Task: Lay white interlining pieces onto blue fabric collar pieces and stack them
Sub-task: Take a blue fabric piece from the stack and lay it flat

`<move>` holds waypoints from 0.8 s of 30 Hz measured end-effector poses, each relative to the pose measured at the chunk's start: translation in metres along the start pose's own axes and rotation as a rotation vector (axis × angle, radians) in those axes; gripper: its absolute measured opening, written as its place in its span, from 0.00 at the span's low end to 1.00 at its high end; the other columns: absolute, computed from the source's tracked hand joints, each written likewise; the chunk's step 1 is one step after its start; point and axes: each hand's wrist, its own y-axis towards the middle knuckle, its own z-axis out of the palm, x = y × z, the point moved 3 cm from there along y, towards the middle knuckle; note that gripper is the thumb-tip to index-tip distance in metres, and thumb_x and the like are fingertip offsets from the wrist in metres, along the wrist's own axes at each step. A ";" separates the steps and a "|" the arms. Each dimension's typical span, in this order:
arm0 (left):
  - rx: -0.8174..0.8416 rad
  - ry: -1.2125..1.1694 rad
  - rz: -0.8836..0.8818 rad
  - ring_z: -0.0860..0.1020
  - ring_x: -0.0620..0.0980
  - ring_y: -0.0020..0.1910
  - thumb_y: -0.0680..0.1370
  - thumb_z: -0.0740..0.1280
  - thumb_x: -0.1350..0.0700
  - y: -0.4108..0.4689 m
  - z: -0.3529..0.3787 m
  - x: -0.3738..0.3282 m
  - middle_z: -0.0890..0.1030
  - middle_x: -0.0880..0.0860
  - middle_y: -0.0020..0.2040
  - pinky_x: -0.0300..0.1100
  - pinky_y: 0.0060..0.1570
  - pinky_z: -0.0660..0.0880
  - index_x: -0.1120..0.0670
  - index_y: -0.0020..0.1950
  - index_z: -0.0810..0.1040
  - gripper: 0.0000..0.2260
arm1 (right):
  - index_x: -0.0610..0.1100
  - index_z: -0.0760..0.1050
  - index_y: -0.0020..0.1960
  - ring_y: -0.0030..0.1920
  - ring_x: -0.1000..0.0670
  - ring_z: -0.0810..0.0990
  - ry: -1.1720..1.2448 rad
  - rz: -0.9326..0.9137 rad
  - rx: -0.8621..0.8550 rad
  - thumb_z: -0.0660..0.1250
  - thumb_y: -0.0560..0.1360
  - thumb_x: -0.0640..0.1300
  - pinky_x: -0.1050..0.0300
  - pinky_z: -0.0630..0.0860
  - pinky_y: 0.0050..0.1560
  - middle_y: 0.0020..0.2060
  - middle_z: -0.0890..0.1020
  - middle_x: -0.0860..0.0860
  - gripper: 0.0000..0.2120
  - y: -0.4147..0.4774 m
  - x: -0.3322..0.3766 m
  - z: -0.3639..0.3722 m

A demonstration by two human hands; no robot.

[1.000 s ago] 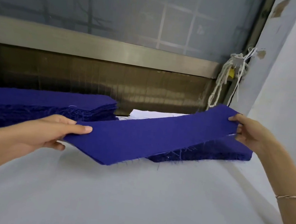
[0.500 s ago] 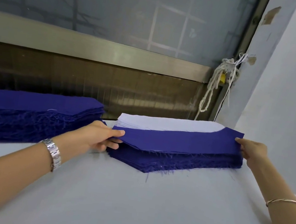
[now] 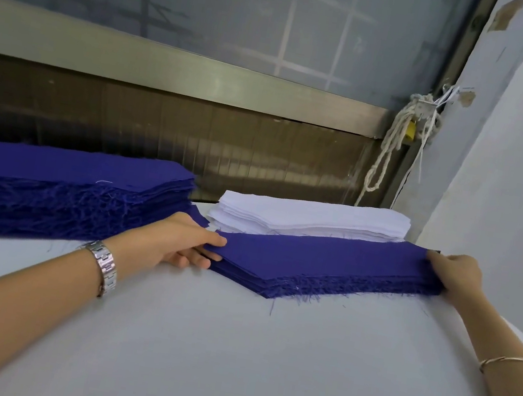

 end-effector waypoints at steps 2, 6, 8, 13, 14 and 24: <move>0.002 0.006 0.014 0.79 0.44 0.27 0.76 0.74 0.52 -0.002 -0.001 -0.001 0.87 0.52 0.40 0.35 0.19 0.64 0.58 0.48 0.82 0.09 | 0.42 0.61 0.27 0.30 0.45 0.63 -0.042 -0.029 0.008 0.67 0.74 0.39 0.53 0.60 0.32 0.26 0.65 0.46 0.21 -0.002 0.002 0.001; -0.011 -0.005 0.035 0.78 0.43 0.26 0.76 0.74 0.52 -0.002 -0.003 -0.005 0.87 0.51 0.40 0.34 0.20 0.65 0.57 0.50 0.83 0.09 | 0.38 0.66 0.32 0.34 0.44 0.65 -0.041 -0.020 0.015 0.66 0.74 0.37 0.53 0.64 0.37 0.30 0.68 0.44 0.14 -0.001 -0.001 0.000; -0.022 0.023 0.036 0.77 0.42 0.26 0.76 0.74 0.52 -0.002 -0.004 -0.005 0.87 0.51 0.39 0.34 0.20 0.65 0.57 0.50 0.83 0.09 | 0.37 0.68 0.34 0.35 0.43 0.67 -0.036 -0.015 0.023 0.67 0.74 0.38 0.52 0.66 0.39 0.32 0.70 0.43 0.12 0.000 -0.001 -0.001; -0.036 0.124 0.050 0.70 0.40 0.19 0.77 0.73 0.50 -0.002 -0.002 -0.001 0.80 0.47 0.26 0.33 0.19 0.63 0.56 0.40 0.81 0.11 | 0.37 0.69 0.33 0.36 0.42 0.69 -0.022 -0.002 0.027 0.68 0.73 0.39 0.51 0.67 0.40 0.32 0.72 0.42 0.13 0.004 -0.002 -0.002; -0.035 0.137 0.050 0.69 0.40 0.17 0.77 0.73 0.50 -0.003 -0.002 -0.001 0.78 0.46 0.23 0.33 0.18 0.63 0.56 0.39 0.80 0.12 | 0.36 0.69 0.33 0.36 0.42 0.70 -0.025 -0.001 0.026 0.68 0.74 0.38 0.50 0.67 0.40 0.33 0.72 0.42 0.13 0.004 -0.002 -0.001; -0.009 0.199 0.060 0.65 0.41 0.15 0.77 0.72 0.47 -0.010 -0.002 -0.003 0.75 0.45 0.20 0.32 0.18 0.61 0.55 0.37 0.79 0.14 | 0.32 0.71 0.46 0.44 0.38 0.73 -0.089 0.003 0.018 0.65 0.77 0.38 0.48 0.69 0.44 0.43 0.75 0.36 0.08 0.005 0.000 0.002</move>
